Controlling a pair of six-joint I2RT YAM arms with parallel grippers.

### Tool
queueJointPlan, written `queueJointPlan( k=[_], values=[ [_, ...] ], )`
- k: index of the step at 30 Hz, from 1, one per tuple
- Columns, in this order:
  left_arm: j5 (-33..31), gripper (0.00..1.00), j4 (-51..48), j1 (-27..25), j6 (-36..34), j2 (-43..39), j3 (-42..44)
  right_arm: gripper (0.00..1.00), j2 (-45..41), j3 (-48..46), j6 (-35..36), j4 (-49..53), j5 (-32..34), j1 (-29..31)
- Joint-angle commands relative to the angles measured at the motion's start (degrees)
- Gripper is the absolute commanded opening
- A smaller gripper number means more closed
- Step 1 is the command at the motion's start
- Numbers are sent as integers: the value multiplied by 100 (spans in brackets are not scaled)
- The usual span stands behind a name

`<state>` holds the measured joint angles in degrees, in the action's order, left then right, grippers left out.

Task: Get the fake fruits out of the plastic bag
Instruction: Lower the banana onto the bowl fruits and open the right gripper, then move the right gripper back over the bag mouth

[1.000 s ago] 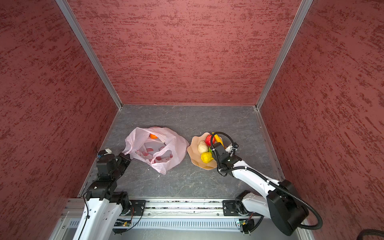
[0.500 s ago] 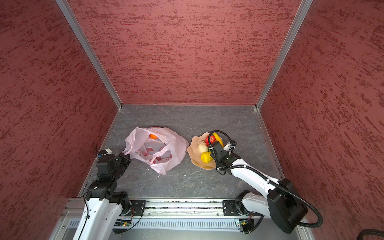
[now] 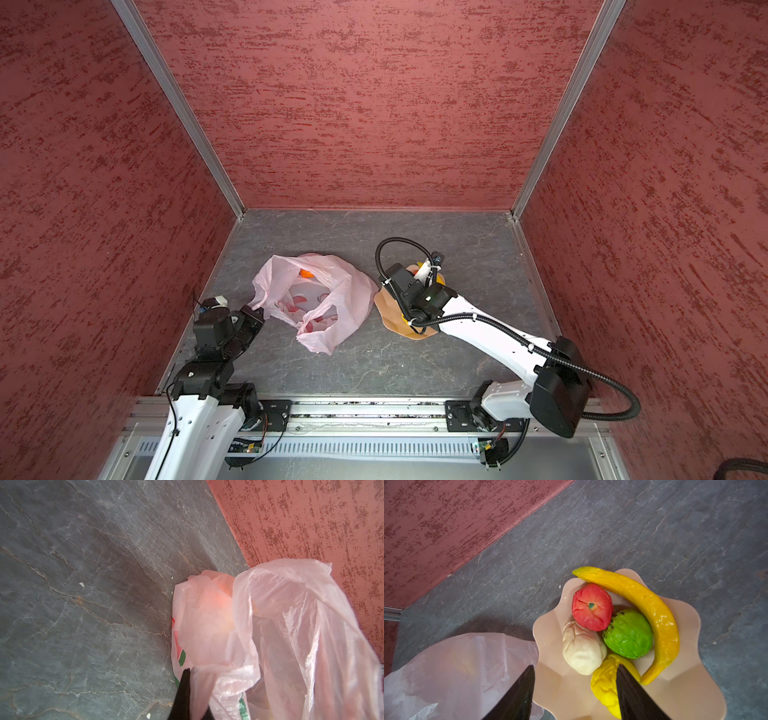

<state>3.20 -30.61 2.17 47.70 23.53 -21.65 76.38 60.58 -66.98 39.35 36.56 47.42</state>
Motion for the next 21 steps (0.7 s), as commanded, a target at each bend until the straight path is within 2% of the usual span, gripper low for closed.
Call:
queueJointPlan(
  k=[1,4,9,15,21],
  values=[
    [74,0,-43,-15,-79,-52,-103,59,-241,-191,157,-33,295,22],
    [116,0,-9,-23,-99,26,-111,55,-282,-168,674,-613,166,98],
    [246,0,77,-57,-114,74,-68,52,220,598,2303,-1861,-672,413],
    [457,0,142,-158,-141,49,-58,52,1731,2583,3518,-1916,-1815,1006],
    [401,0,83,-425,-135,-100,-37,51,3042,4056,3898,-1687,-3044,1334]
  ],
)
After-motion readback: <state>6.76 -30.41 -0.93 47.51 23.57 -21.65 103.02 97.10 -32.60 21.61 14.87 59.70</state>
